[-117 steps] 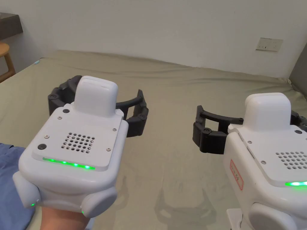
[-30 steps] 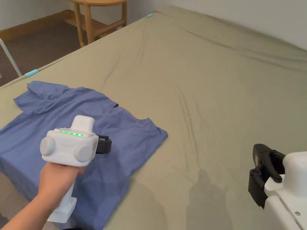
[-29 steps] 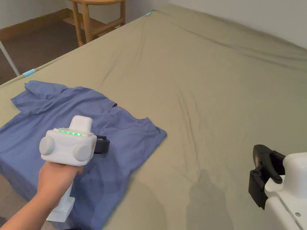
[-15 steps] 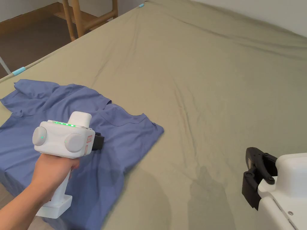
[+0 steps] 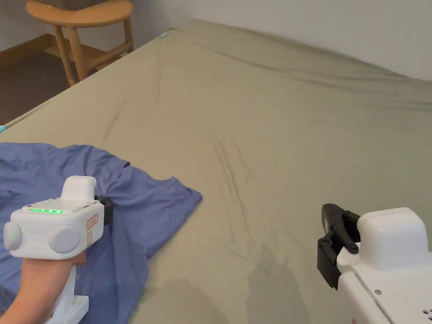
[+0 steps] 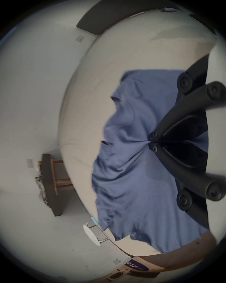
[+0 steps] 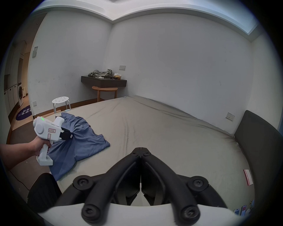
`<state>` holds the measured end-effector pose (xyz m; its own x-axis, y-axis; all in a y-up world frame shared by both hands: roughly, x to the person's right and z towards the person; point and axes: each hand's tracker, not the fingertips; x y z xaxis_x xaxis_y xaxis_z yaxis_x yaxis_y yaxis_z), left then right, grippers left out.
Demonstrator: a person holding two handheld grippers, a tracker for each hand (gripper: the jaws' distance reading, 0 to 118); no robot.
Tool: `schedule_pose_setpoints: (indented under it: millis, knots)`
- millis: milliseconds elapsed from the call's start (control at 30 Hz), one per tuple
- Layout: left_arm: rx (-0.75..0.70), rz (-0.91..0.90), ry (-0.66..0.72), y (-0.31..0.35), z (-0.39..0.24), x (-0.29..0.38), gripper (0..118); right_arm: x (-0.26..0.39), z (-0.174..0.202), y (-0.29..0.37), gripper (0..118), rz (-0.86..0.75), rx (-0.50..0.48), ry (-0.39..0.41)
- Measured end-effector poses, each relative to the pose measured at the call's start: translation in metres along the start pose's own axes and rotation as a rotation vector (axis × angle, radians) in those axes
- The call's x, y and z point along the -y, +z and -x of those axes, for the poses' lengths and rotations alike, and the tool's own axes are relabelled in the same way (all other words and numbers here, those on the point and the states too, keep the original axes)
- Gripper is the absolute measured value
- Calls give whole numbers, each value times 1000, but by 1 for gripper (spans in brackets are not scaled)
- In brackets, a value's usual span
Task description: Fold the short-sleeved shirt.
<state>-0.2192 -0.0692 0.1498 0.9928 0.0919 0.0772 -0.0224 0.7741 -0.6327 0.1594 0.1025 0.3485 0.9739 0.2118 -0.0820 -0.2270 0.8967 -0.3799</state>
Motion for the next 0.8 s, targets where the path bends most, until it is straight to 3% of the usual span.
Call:
schedule_pose_setpoints:
  millis: [133,267,567,800]
  knots:
    - [61,-114,104,40,-1,-20,0,-3,-6,17,2,-29,19,-5]
    - [103,-248,90,90,-17,-43,0,-5,-11,34,2,-60,31,-15]
    - [248,-539,-65,201,-90,-121,0,-3,-28,76,2,-130,79,-38]
    - [411,-731,-189,267,-174,-179,0,2,-66,111,2,-178,192,-102]
